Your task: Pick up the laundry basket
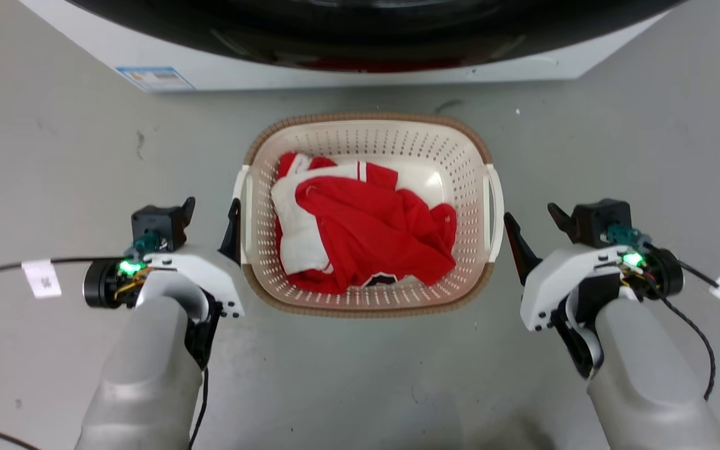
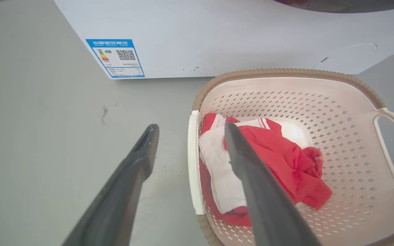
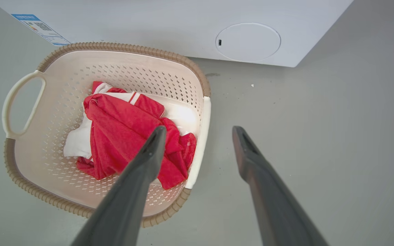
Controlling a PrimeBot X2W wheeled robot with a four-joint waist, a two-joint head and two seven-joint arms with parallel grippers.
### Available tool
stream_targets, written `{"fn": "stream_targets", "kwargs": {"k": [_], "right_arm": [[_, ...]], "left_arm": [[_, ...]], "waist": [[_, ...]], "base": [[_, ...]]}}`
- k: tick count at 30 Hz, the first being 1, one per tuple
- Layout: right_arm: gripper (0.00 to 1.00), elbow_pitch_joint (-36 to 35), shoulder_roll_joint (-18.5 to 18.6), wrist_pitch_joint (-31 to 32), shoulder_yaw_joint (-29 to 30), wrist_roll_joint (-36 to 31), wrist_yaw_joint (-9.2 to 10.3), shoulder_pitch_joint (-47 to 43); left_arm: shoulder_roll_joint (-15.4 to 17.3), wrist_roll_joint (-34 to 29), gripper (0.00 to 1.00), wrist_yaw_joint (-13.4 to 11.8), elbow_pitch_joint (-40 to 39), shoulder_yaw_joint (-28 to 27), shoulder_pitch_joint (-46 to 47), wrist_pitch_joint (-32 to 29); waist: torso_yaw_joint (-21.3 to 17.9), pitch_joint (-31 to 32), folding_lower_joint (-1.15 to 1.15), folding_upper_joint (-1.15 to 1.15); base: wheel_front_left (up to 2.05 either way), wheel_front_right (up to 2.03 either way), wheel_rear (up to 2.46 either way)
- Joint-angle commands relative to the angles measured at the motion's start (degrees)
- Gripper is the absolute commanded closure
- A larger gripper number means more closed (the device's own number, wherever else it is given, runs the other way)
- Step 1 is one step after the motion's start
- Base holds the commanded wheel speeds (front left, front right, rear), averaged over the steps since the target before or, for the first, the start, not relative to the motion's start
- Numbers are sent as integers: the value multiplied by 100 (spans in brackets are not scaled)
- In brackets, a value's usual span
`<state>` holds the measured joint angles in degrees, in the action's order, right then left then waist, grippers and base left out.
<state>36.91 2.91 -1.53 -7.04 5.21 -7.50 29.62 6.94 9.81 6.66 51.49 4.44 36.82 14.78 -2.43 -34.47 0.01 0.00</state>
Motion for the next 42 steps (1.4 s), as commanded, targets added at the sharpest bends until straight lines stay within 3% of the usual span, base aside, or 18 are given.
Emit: {"fn": "stream_targets", "kwargs": {"k": [1,16,34,35,37,38,39,42], "right_arm": [[0,187,-6,-39,-74,93,2,226],[0,1808,-4,-53,-885,943,2,1583],[0,3084,-3,-14,-1646,1619,2,2694],[0,3112,-3,-37,-1671,1655,2,2719],[0,3170,-4,-48,-1719,1741,2,2733],[57,3178,-4,-69,-1743,1812,2,2728],[100,3181,-4,-67,-1776,1879,2,2706],[100,3190,-38,-21,-1936,2032,-8,2660]], "left_arm": [[63,25,0,32,173,40,200,-18],[189,425,0,81,1470,375,1454,-355],[82,1023,0,79,1972,997,2274,-855],[62,1073,51,79,1973,1029,2290,-870],[14,1165,100,79,1978,1108,2296,-931],[-6,1205,100,79,1975,1167,2287,-982],[-24,1256,100,79,1962,1225,2274,-1020],[-40,1414,100,79,1899,1355,2242,-1050]], "waist": [[-79,-315,-1,0],[-177,-1067,-1,0],[-12,-1534,-1,0],[-6,-1555,-1,0],[9,-1588,-1,0],[23,-1598,-1,0],[38,-1604,-1,0],[57,-1612,-1,0]], "base": [[0,0,0],[0,0,0],[0,0,0],[0,0,0],[0,0,0],[0,0,0],[0,0,0],[0,0,0]]}}
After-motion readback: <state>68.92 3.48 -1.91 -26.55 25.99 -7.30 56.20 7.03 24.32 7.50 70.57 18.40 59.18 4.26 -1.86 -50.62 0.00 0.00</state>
